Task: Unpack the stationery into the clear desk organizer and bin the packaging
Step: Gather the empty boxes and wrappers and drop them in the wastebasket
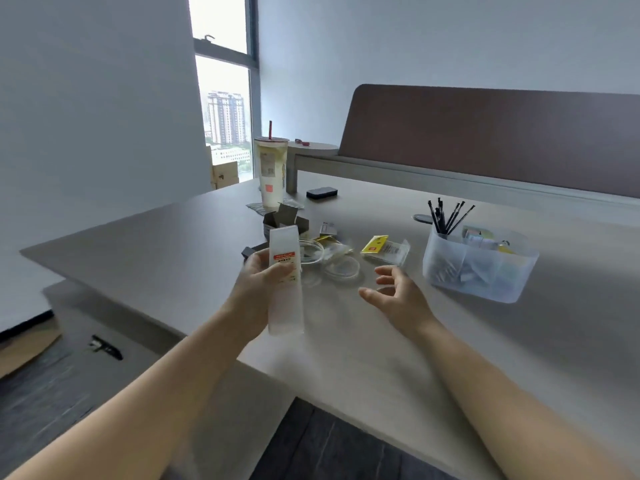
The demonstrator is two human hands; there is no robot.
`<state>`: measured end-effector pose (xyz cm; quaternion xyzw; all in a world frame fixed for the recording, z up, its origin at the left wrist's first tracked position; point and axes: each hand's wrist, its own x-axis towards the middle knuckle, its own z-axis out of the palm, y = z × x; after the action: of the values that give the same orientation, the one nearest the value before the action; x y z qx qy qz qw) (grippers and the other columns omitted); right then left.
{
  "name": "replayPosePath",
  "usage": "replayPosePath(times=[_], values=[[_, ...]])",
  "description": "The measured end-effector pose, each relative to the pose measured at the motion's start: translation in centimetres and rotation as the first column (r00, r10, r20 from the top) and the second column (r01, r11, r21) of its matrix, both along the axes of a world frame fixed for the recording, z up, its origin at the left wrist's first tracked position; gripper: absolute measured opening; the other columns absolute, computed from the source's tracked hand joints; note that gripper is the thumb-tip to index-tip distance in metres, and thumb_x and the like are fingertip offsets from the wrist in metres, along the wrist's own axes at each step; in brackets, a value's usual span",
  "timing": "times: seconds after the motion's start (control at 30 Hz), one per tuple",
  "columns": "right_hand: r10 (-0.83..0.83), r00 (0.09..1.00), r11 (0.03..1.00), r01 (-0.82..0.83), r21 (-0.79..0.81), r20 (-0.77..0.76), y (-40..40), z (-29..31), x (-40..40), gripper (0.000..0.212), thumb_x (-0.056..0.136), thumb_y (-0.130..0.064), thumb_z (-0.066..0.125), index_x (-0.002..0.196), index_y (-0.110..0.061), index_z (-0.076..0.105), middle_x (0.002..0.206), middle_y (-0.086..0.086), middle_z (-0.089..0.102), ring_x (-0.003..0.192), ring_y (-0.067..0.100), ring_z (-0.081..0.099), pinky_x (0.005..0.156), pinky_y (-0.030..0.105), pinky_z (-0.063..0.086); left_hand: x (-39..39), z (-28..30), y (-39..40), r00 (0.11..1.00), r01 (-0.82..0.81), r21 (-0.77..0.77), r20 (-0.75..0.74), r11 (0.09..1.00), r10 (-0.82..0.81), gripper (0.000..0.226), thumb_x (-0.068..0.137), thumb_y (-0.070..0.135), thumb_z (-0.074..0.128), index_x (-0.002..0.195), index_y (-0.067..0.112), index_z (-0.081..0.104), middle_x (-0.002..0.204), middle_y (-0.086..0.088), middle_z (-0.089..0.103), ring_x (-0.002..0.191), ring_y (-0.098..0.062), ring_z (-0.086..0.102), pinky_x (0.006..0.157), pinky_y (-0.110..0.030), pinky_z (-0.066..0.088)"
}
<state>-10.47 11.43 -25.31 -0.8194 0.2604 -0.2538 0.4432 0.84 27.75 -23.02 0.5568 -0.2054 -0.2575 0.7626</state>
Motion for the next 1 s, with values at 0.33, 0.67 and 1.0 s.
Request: replayPosePath(times=[0.33, 0.67, 1.0], values=[[0.044, 0.998, 0.946, -0.057, -0.318, -0.048, 2.9, -0.1, 8.8, 0.087, 0.069, -0.036, 0.073, 0.138, -0.020, 0.022, 0.143, 0.010, 0.031, 0.131, 0.027, 0.029, 0.110, 0.039, 0.025, 6.4, -0.4, 4.4, 0.998, -0.054, 0.160, -0.029, 0.986, 0.059, 0.039, 0.088, 0.005, 0.049, 0.122, 0.019, 0.034, 0.091, -0.009, 0.053, 0.069, -0.027, 0.057, 0.056, -0.038, 0.054], [0.126, 0.982, 0.970, -0.092, -0.225, 0.140, 4.4, -0.1, 11.5, 0.089, 0.065, -0.021, 0.079, 0.135, -0.012, 0.025, 0.137, 0.012, 0.043, 0.122, 0.025, 0.045, 0.102, 0.036, 0.037, 8.5, -0.8, 7.2, 0.987, -0.140, 0.191, -0.048, 0.971, 0.152, 0.055, 0.085, 0.004, 0.052, 0.133, 0.014, 0.029, 0.090, -0.009, 0.052, 0.072, -0.026, 0.055, 0.070, -0.045, 0.049], [0.452, 0.880, 0.879, -0.411, -0.243, 0.144, 17.9, 2.0, 14.1, 0.089, 0.061, -0.017, 0.081, 0.132, -0.007, 0.029, 0.135, 0.013, 0.041, 0.111, 0.013, 0.045, 0.093, 0.025, 0.039, 7.1, -1.9, 22.1, 0.877, -0.481, 0.251, 0.126, 0.840, 0.464, 0.057, 0.079, 0.002, 0.060, 0.130, 0.008, 0.035, 0.111, -0.018, 0.055, 0.094, -0.036, 0.056, 0.091, -0.055, 0.046]])
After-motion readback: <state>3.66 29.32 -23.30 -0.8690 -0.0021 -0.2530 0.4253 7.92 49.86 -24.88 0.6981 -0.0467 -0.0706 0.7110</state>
